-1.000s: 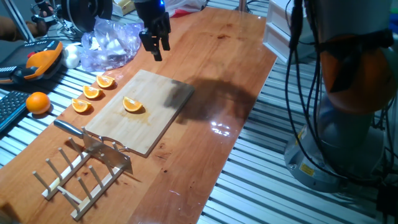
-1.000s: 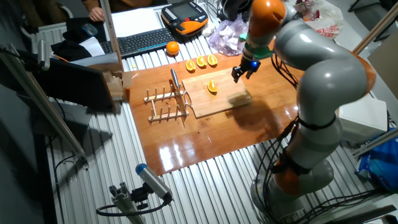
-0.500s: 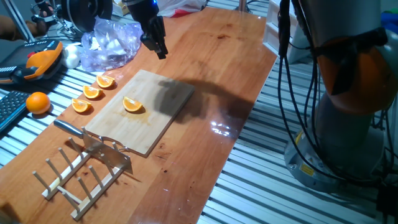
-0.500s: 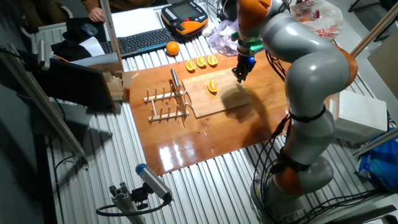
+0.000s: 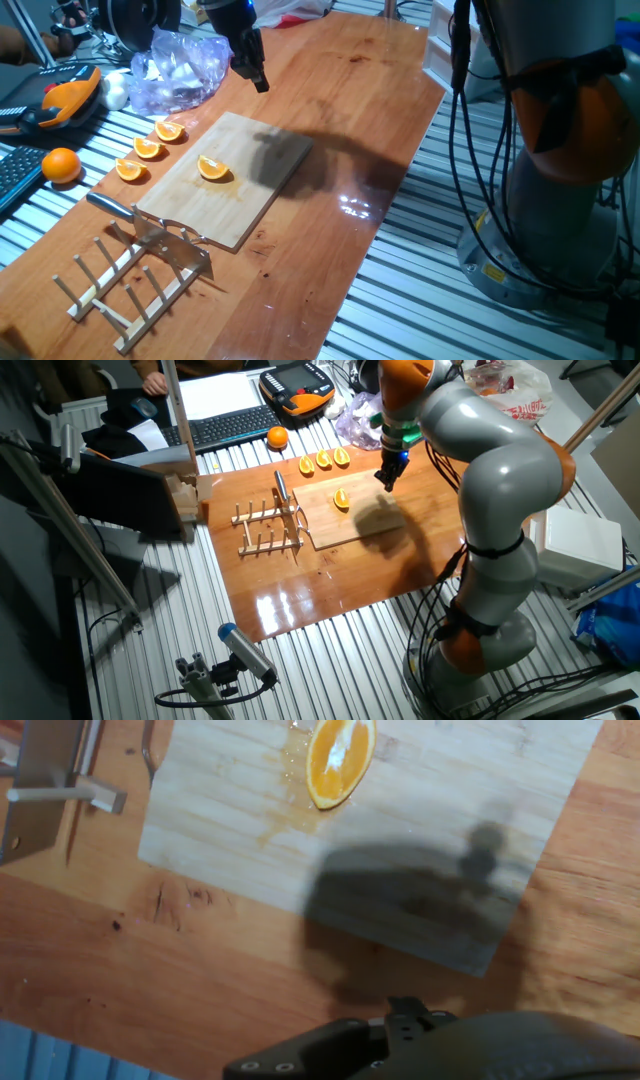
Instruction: Chop the orange
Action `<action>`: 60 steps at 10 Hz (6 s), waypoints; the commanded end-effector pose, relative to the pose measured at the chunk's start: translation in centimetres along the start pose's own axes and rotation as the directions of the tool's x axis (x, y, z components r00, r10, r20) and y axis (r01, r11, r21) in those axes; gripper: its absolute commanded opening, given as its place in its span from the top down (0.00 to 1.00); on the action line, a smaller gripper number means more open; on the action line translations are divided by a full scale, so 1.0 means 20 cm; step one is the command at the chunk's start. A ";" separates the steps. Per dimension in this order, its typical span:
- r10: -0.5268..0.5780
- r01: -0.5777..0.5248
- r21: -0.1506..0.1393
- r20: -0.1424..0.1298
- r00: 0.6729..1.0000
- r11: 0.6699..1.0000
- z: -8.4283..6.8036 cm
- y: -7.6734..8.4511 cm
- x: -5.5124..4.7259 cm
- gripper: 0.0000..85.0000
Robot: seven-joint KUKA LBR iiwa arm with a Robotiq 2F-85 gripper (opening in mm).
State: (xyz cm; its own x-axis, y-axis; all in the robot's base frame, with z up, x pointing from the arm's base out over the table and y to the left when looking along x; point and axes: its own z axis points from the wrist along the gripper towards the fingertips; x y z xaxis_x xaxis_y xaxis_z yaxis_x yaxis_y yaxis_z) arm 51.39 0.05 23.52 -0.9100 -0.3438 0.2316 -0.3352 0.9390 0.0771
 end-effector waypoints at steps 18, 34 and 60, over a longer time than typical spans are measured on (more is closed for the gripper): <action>0.278 -0.277 -0.031 0.063 0.958 0.960 0.00 0.00 0.00 1.00; 0.378 -0.369 -0.097 0.106 0.920 0.924 0.19 0.68 -0.37 1.00; 0.362 -0.352 -0.084 0.182 0.914 0.932 0.46 1.08 -0.91 0.60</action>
State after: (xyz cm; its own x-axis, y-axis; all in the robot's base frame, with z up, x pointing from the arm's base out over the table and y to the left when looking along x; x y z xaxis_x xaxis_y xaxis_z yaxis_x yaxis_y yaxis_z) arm 58.48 26.56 11.95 -0.9977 0.0272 0.0628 0.0316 0.9970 0.0709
